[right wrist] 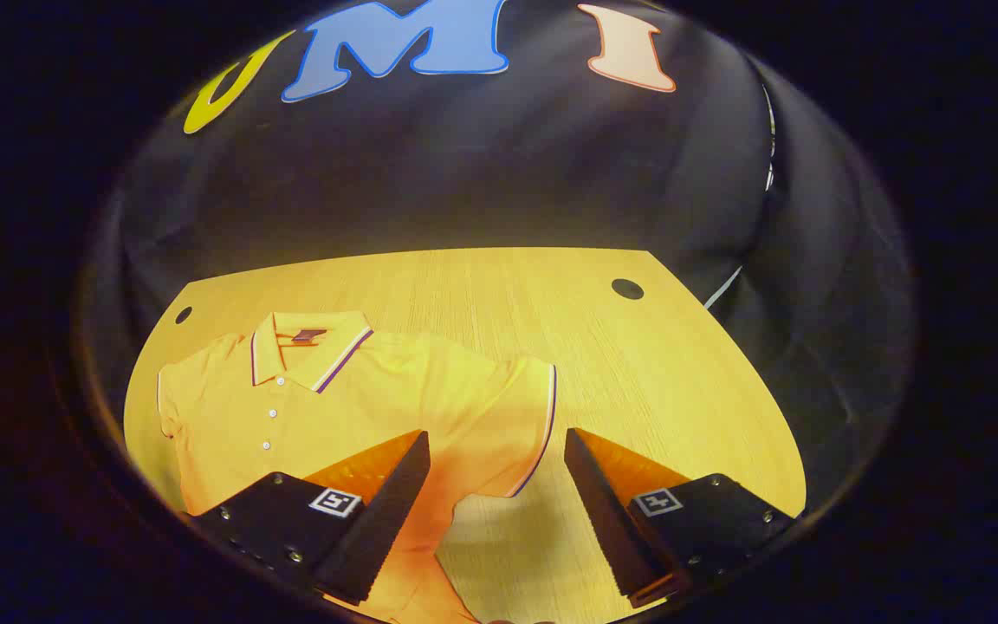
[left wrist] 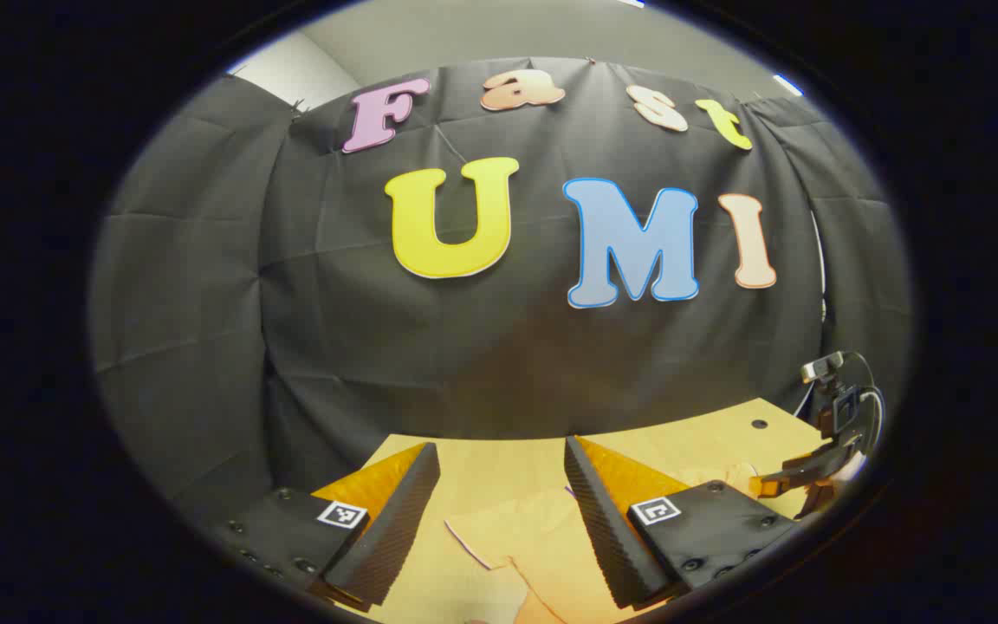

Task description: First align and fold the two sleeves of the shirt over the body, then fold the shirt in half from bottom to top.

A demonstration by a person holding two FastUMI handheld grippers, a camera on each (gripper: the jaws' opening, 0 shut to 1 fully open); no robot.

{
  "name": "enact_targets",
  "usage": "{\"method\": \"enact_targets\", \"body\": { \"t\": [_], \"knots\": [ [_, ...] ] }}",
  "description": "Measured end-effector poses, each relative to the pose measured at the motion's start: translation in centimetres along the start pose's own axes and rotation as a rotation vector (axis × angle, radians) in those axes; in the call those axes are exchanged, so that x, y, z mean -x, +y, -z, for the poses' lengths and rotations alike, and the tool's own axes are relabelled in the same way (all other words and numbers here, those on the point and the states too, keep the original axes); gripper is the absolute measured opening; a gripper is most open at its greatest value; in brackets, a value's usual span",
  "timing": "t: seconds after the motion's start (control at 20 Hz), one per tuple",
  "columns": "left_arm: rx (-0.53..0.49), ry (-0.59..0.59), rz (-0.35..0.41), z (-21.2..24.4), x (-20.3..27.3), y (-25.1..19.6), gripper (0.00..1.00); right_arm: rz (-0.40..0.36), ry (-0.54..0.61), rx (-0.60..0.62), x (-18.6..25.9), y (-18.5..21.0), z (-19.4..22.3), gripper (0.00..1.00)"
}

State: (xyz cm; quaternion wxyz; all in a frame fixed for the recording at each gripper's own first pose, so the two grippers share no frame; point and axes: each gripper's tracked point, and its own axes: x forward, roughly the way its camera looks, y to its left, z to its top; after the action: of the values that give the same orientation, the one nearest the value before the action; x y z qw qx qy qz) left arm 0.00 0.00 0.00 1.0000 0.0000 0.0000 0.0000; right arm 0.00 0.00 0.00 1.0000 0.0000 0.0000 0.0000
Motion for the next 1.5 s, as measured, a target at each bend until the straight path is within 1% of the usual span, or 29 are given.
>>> {"method": "enact_targets", "body": {
  "t": [0.3,0.45,0.5,0.55,0.6,0.65,0.7,0.75,0.8,0.85,0.95,1.3,1.5],
  "knots": [
    [-0.01,0.015,-0.02,0.4,-0.9,0.7,0.95,-0.006,0.134,-0.045,-3.7,-0.3,3.1,0.98],
    [-0.011,0.022,-0.026,0.5,-1.1,0.8,0.95,-0.006,0.164,-0.06,-4.6,-0.4,3.9,1.0],
    [-0.011,0.023,-0.029,0.6,-1.1,0.9,0.95,-0.019,0.178,-0.064,-4.6,0.1,4.2,0.98],
    [-0.011,0.024,-0.032,0.6,-1.2,1.0,0.95,-0.021,0.187,-0.066,-4.7,0.2,4.4,0.92],
    [-0.013,0.027,-0.035,0.6,-1.3,1.0,0.95,-0.022,0.178,-0.07,-4.9,0.2,4.2,0.84],
    [-0.014,0.027,-0.037,0.7,-1.2,1.2,0.95,-0.019,0.18,-0.075,-4.8,0.3,4.1,0.81],
    [-0.015,0.029,-0.04,0.7,-1.1,1.3,0.95,-0.027,0.185,-0.088,-4.8,0.5,4.1,0.5],
    [-0.014,0.031,-0.041,0.8,-1.2,1.4,0.94,-0.032,0.19,-0.099,-4.8,0.7,4.0,0.4],
    [-0.013,0.034,-0.043,0.9,-1.1,1.5,0.95,-0.017,0.175,-0.101,-4.9,0.2,3.6,0.42],
    [-0.01,0.033,-0.044,0.9,-1.1,1.5,0.95,0.0,0.167,-0.106,-4.8,-0.2,3.3,0.13],
    [-0.008,0.033,-0.052,0.8,-1.0,1.8,0.95,-0.017,0.191,-0.108,-4.7,0.3,3.8,0.13],
    [-0.006,0.033,-0.06,0.9,-0.9,2.1,0.95,-0.05,0.199,-0.093,-4.5,0.4,3.6,0.13],
    [-0.009,0.031,-0.061,0.8,-0.8,2.1,0.95,-0.042,0.195,-0.078,-4.5,0.2,3.2,0.13]
  ]
}}
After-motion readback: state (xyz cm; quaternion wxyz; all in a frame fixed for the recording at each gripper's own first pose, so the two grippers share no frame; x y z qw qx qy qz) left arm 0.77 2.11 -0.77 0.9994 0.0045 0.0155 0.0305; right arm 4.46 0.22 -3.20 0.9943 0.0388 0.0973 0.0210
